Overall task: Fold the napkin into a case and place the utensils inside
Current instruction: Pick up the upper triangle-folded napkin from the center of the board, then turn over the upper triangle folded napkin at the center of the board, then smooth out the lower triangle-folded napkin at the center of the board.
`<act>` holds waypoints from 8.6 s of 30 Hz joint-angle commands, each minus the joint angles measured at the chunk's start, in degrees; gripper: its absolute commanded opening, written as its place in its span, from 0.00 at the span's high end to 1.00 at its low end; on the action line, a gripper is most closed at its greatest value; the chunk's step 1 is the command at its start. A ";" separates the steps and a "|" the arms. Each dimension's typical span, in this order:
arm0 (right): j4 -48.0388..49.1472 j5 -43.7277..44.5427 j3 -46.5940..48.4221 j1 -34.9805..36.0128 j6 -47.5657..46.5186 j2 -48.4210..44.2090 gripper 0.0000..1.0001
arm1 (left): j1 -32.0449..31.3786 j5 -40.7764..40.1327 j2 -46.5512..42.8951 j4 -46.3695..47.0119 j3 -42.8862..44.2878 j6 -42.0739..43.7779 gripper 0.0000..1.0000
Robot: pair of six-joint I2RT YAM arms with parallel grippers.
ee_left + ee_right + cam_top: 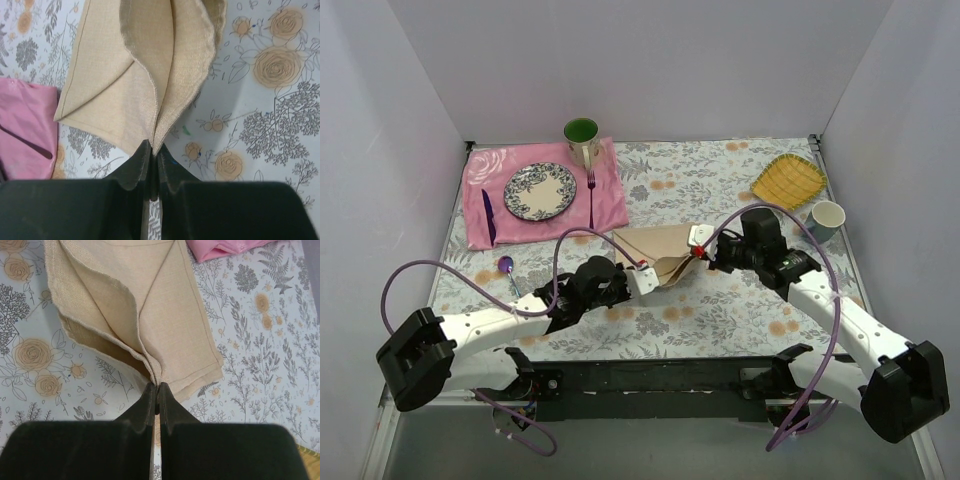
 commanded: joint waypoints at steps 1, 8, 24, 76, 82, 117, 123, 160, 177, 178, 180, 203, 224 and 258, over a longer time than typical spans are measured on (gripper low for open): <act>-2.70 -0.23 6.20 -0.52 -0.24 -1.40 0.99 | 0.87 2.18 -3.69 -8.40 4.76 -0.13 1.00; -13.33 -4.62 9.37 -0.43 -2.69 -7.89 0.99 | 0.61 13.51 -8.17 -26.49 13.28 2.52 1.00; -39.20 -13.77 30.62 7.13 8.03 -13.02 0.99 | -0.10 43.06 -6.61 -61.66 45.88 -11.19 1.00; -20.65 -16.93 13.42 -8.61 29.47 24.52 0.75 | 15.46 33.14 14.48 -29.07 17.95 -14.97 0.50; -16.71 -14.65 9.72 -8.78 30.70 27.68 0.68 | 16.86 29.88 22.22 -26.60 18.39 -20.42 0.55; -1.93 -18.69 10.34 -14.49 45.20 30.05 0.70 | -15.12 8.53 20.99 18.47 4.59 16.48 0.47; -1.67 -17.64 9.81 -14.49 44.94 33.13 0.72 | -16.36 4.66 27.67 22.35 5.47 18.95 0.57; -5.97 -14.13 16.14 -15.29 42.04 31.99 0.62 | -2.65 25.32 18.46 -0.75 16.81 -9.52 0.55; 4.22 -12.01 25.46 -16.61 45.03 44.56 0.48 | 7.20 27.77 27.50 -16.05 23.49 -16.12 0.49; 4.40 -11.75 25.45 -16.60 44.94 45.52 0.47 | 7.28 28.47 27.85 -17.45 23.66 -15.86 0.48; 4.93 -11.22 25.63 -16.43 44.33 46.32 0.47 | 7.63 28.82 28.73 -18.87 23.93 -14.89 0.49; 0.07 -17.38 7.61 -15.81 42.21 23.64 0.59 | 13.09 39.11 4.66 -28.73 13.12 4.20 0.46; 5.45 -11.22 18.51 -15.81 56.19 41.75 0.41 | 13.09 30.14 19.50 -13.16 21.03 -17.61 0.44; 6.94 -10.16 23.17 -15.64 59.26 43.07 0.55 | 12.73 29.53 27.86 -15.00 15.75 -7.24 0.60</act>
